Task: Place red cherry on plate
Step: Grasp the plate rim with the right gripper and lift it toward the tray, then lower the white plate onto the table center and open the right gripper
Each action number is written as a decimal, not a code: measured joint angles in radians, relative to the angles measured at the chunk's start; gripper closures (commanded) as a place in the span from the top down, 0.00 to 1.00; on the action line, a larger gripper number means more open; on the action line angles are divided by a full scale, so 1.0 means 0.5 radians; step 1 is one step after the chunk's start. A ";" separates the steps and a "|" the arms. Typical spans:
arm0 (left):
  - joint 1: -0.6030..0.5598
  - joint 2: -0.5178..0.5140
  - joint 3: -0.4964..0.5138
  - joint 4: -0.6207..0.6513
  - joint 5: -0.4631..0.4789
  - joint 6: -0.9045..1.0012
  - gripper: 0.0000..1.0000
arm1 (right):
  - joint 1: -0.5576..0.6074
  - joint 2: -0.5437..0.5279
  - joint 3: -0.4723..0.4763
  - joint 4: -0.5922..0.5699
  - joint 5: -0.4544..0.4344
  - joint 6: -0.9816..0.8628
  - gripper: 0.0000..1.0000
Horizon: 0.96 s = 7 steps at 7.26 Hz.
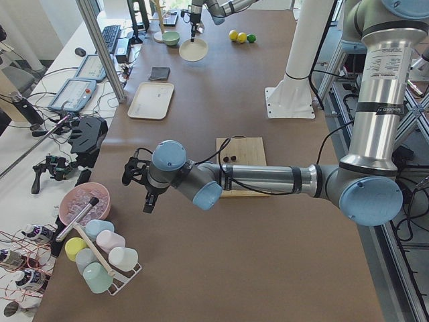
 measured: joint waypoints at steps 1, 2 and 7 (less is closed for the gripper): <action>0.000 0.000 0.001 0.001 0.000 0.001 0.99 | 0.033 0.049 0.000 0.000 0.053 0.053 0.00; 0.001 0.000 0.002 0.002 0.000 0.001 0.99 | 0.027 0.126 0.015 0.002 0.094 0.198 0.00; 0.002 -0.004 0.018 0.000 0.002 -0.001 0.99 | -0.672 0.623 0.135 -0.044 -0.503 0.965 0.00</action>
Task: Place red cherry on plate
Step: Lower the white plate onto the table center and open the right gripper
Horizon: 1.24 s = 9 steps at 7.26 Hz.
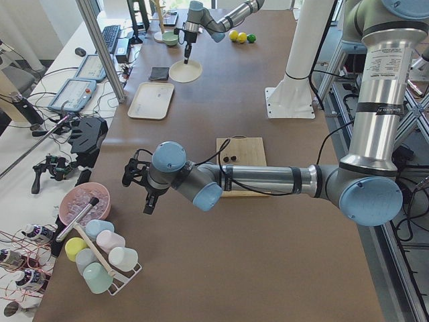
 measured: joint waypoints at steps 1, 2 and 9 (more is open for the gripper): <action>0.000 -0.003 0.004 0.001 0.000 0.000 0.99 | -0.141 0.093 0.000 -0.052 -0.155 0.078 0.00; 0.000 -0.007 0.005 0.002 0.000 0.000 0.99 | -0.246 0.151 -0.001 -0.090 -0.251 0.117 0.00; 0.000 -0.013 -0.008 -0.001 0.000 -0.045 0.99 | -0.526 0.131 -0.013 -0.116 -0.447 0.212 0.99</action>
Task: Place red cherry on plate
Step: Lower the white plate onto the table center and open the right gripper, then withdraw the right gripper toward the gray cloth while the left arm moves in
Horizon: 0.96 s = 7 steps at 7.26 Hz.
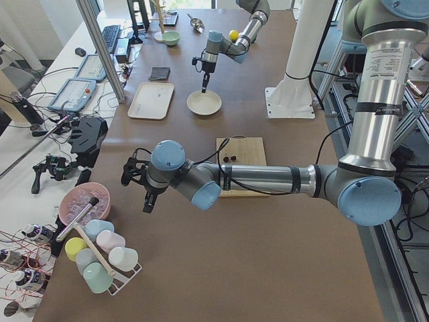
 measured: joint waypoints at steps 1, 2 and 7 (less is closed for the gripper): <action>0.000 -0.001 -0.009 0.000 0.000 -0.004 0.99 | 0.000 -0.019 0.005 0.001 -0.008 0.001 0.99; 0.000 -0.008 -0.021 0.000 0.000 -0.039 0.99 | 0.012 -0.036 0.014 0.001 -0.013 0.001 0.99; 0.503 0.031 -0.476 0.012 0.231 -1.044 0.98 | 0.350 -0.055 0.041 -0.007 0.338 -0.028 1.00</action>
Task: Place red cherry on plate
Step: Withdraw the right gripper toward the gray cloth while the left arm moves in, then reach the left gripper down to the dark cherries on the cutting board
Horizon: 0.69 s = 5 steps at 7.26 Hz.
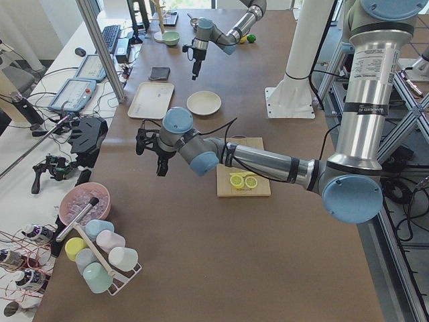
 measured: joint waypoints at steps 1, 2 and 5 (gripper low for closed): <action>0.203 0.063 -0.160 0.006 0.150 -0.228 0.98 | 0.093 -0.005 0.000 -0.001 0.093 -0.019 1.00; 0.423 0.156 -0.334 0.016 0.325 -0.425 0.98 | 0.180 -0.013 0.000 -0.002 0.168 -0.053 1.00; 1.100 0.310 -0.712 0.357 0.959 -0.854 0.98 | 0.300 -0.034 0.000 0.000 0.234 -0.111 0.99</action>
